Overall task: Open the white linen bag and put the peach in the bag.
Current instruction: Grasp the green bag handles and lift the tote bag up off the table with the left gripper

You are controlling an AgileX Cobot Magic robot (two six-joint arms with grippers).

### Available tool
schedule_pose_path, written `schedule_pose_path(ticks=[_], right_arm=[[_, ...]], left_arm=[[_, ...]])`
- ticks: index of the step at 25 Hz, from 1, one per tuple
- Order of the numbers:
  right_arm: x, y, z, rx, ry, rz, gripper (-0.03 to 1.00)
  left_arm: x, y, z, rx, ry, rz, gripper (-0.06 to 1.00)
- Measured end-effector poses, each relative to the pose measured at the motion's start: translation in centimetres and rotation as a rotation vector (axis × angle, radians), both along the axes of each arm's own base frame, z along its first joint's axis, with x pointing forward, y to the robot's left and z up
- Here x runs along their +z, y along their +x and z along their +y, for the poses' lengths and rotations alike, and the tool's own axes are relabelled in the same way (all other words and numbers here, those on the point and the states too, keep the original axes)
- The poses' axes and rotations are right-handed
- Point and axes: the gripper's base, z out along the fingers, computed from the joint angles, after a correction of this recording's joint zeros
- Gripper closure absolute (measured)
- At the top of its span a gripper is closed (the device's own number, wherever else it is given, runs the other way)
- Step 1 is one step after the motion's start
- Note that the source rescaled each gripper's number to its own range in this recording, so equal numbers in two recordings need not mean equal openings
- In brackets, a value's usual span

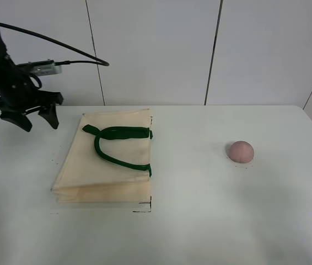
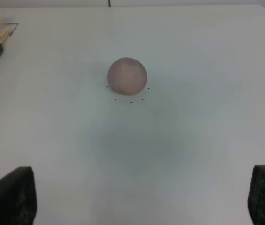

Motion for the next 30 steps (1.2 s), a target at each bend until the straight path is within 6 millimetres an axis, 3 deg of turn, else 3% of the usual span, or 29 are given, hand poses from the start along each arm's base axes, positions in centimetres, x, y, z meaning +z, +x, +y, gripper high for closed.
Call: schedule_pose_path(ticks=[6, 10, 16, 30], right_arm=[[0.0, 0.0, 0.0, 0.000, 0.000, 0.000, -0.03], [0.0, 0.0, 0.0, 0.000, 0.000, 0.000, -0.03], [0.0, 0.0, 0.0, 0.000, 0.000, 0.000, -0.03], [0.0, 0.0, 0.0, 0.000, 0.000, 0.000, -0.03]], left_arm=[[-1.6, 2.5, -7.5, -0.063, -0.027, -0.020, 0.01], [-3.2, 3.9, -10.3, -0.101, 0.005, -0.024, 0.01], [-6.0, 4.9, -10.0, -0.071, 0.051, 0.028, 0.01], [-10.4, 6.2, -9.2, -0.038, 0.103, 0.047, 0.01]])
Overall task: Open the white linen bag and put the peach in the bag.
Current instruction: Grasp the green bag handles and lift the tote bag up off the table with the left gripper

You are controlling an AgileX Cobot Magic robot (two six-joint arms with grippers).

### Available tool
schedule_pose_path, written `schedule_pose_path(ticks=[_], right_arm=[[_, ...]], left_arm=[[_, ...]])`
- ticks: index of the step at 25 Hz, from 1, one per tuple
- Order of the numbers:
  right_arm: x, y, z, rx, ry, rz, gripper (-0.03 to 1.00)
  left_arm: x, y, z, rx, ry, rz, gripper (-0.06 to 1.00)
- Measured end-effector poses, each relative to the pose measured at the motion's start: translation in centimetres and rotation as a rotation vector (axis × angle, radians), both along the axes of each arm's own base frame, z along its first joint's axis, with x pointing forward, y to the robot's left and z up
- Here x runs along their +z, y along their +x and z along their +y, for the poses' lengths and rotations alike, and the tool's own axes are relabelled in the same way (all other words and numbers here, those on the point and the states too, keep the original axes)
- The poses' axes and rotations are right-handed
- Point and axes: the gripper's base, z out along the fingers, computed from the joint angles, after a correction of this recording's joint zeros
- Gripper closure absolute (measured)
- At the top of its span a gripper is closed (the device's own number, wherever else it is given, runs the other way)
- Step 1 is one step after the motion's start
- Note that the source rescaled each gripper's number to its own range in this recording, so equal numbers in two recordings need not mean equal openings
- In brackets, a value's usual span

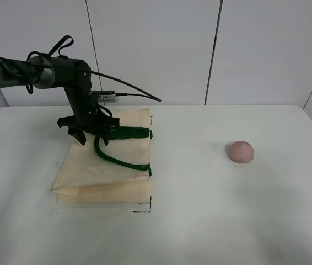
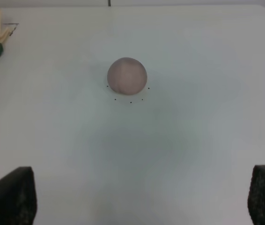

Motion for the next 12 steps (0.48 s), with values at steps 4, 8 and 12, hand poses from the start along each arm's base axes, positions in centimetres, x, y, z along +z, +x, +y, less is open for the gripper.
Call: schedule_pose_path(ticks=[4, 8, 12], right_arm=[[0.0, 0.0, 0.0, 0.000, 0.000, 0.000, -0.03], [0.0, 0.0, 0.0, 0.000, 0.000, 0.000, -0.03], [0.0, 0.0, 0.0, 0.000, 0.000, 0.000, -0.03]], left_arm=[[-1.2, 0.4, -0.1, 0.004, -0.005, -0.014, 0.01], [-2.4, 0.5, -0.1, 0.015, 0.000, -0.006, 0.01], [-3.1, 0.6, -0.1, 0.018, 0.009, -0.001, 0.01]])
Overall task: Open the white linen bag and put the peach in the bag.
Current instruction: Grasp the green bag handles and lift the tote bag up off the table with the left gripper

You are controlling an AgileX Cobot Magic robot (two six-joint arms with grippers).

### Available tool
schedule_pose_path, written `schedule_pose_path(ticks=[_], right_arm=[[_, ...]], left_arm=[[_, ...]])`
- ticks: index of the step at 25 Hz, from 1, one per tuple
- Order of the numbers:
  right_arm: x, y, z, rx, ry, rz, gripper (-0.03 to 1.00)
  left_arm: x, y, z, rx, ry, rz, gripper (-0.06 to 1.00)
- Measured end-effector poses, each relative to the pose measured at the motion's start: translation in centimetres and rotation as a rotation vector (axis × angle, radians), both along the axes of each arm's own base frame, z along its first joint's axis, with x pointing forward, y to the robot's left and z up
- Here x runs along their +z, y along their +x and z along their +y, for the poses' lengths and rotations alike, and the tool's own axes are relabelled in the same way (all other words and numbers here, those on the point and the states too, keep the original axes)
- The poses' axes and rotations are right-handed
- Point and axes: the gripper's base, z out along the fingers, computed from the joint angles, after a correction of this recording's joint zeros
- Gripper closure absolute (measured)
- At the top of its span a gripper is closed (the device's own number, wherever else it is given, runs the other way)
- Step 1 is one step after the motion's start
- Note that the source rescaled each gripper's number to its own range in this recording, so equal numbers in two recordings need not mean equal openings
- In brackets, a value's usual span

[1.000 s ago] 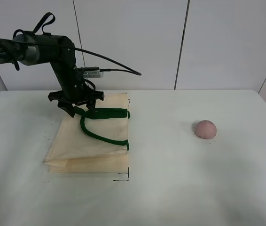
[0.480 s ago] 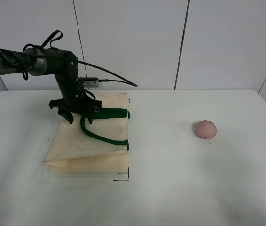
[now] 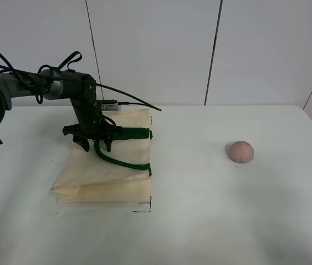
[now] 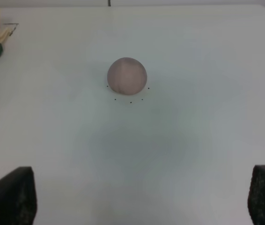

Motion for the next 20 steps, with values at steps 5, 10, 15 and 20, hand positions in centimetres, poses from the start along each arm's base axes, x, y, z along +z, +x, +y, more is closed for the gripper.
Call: schedule_pose_path(ticks=[5, 10, 15, 20], right_arm=[[0.0, 0.0, 0.0, 0.000, 0.000, 0.000, -0.03], [0.0, 0.0, 0.0, 0.000, 0.000, 0.000, -0.03], [0.0, 0.0, 0.0, 0.000, 0.000, 0.000, -0.03], [0.0, 0.0, 0.0, 0.000, 0.000, 0.000, -0.03]], left_arm=[[0.0, 0.1, 0.0, 0.003, 0.000, -0.003, 0.10], [0.0, 0.2, -0.1, 0.023, -0.012, -0.007, 0.69], [0.3, 0.3, -0.2, 0.039, -0.015, -0.007, 0.94], [3.0, 0.7, -0.1, 0.039, 0.000, -0.015, 0.94]])
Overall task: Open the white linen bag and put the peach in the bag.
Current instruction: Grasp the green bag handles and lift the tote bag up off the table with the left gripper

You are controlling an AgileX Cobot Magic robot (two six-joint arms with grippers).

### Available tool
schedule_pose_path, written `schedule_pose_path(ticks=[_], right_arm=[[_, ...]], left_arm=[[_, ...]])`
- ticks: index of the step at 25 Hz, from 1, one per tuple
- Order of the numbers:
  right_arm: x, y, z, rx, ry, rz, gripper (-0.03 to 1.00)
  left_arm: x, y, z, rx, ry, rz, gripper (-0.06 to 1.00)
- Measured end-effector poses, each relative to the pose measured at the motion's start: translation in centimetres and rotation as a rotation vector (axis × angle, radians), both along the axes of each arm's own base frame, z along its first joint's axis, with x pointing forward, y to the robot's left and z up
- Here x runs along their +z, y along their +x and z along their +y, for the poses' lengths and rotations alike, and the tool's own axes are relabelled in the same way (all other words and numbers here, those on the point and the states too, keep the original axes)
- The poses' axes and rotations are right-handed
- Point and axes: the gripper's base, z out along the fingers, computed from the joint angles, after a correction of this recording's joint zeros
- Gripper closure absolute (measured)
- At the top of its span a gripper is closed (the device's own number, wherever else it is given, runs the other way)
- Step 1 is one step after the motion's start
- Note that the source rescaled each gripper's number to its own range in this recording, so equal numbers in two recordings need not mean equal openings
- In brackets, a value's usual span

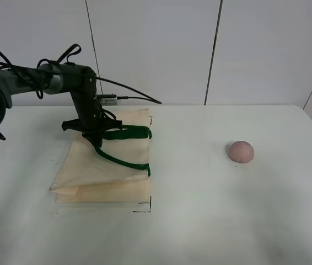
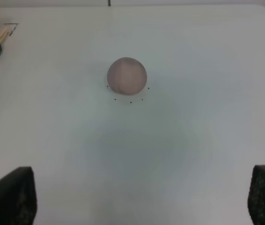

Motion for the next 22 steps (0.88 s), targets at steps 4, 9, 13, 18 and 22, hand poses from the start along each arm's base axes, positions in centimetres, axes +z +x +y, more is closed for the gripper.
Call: schedule_pose_path(ticks=[4, 9, 13, 18, 22], right_arm=[[0.0, 0.0, 0.0, 0.000, 0.000, 0.000, -0.03], [0.0, 0.0, 0.0, 0.000, 0.000, 0.000, -0.03], [0.0, 0.0, 0.0, 0.000, 0.000, 0.000, -0.03], [0.0, 0.0, 0.0, 0.000, 0.000, 0.000, -0.03], [0.0, 0.0, 0.0, 0.000, 0.000, 0.000, -0.03]], left_arm=[[6.2, 0.4, -0.1, -0.039, -0.016, -0.093, 0.94], [14.1, -0.7, 0.3, -0.094, -0.033, -0.209, 0.94], [19.3, -2.5, 0.8, -0.120, -0.048, -0.302, 0.94], [24.3, -5.2, 1.4, -0.153, -0.088, -0.406, 0.94], [26.6, -6.7, 1.6, -0.172, -0.119, -0.457, 0.94]])
